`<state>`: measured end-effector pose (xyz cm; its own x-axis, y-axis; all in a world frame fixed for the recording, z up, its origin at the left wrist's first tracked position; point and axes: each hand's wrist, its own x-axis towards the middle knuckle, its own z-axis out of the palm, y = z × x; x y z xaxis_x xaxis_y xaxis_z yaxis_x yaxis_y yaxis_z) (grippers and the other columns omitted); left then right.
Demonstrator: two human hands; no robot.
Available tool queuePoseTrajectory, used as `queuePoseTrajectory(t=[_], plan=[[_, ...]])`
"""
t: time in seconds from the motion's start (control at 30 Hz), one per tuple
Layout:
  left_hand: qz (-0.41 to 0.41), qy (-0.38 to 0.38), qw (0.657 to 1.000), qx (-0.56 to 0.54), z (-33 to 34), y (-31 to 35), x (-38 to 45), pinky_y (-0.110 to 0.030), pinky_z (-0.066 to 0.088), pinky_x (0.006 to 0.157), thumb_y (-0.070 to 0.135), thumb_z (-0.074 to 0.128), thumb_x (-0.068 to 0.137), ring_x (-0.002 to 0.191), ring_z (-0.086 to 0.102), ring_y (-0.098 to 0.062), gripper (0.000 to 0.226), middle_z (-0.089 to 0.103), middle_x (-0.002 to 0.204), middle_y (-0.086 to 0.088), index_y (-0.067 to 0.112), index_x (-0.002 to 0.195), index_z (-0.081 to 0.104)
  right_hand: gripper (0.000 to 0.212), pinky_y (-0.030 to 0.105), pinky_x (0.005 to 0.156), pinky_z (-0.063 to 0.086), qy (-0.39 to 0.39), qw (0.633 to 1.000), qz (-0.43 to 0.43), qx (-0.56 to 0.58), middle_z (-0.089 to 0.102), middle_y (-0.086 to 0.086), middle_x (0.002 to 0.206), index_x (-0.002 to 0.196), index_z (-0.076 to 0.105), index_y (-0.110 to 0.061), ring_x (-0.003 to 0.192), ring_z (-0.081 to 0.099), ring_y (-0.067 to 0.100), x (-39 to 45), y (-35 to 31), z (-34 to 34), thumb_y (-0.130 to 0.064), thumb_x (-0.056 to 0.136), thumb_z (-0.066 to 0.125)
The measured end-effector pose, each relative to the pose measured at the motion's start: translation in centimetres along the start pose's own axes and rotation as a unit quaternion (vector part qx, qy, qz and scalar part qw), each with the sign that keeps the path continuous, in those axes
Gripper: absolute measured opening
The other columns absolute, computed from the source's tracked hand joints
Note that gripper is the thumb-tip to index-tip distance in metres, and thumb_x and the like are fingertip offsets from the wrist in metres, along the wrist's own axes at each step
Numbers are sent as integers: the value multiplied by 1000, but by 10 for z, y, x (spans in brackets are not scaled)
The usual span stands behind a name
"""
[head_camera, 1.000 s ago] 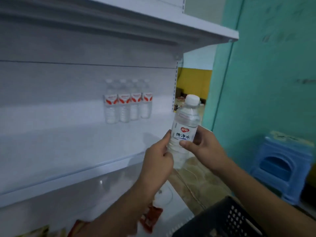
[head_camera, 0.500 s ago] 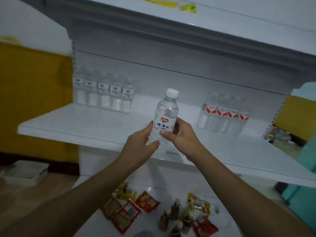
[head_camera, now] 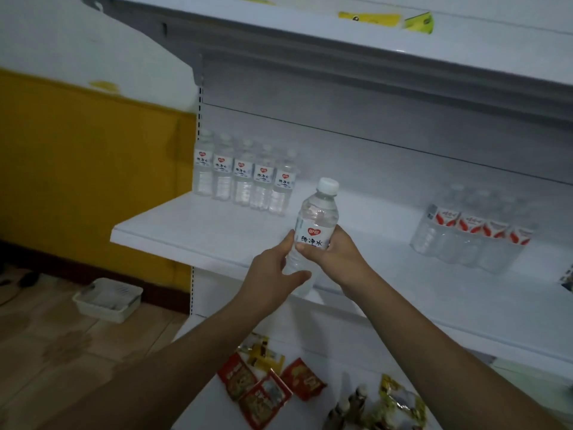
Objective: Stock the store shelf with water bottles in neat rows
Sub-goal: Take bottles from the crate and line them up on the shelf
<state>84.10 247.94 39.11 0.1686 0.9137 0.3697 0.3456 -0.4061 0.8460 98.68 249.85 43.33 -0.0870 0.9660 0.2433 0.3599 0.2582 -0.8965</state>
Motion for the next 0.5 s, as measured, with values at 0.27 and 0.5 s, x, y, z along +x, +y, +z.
queuePoseTrajectory(t=[0.27, 0.5], plan=[[-13, -41, 998, 45, 18, -22, 58, 1, 29, 89, 29, 69, 85, 116, 42, 6, 78, 45, 135, 17, 40, 144, 21, 48, 45, 99, 50, 46, 998, 40, -4, 66, 1, 120, 124, 56, -19, 110, 62, 21, 67, 36, -23, -18, 81, 78], [-94, -137, 962, 216, 30, -60, 103, -25, 23, 111, 51, 59, 86, 139, 30, -13, 82, 28, 155, 3, 25, 151, 18, 34, 34, 85, 51, 99, 995, 19, -14, 67, 3, 109, 110, 57, -18, 99, 64, 20, 151, 67, -18, -14, 82, 76]])
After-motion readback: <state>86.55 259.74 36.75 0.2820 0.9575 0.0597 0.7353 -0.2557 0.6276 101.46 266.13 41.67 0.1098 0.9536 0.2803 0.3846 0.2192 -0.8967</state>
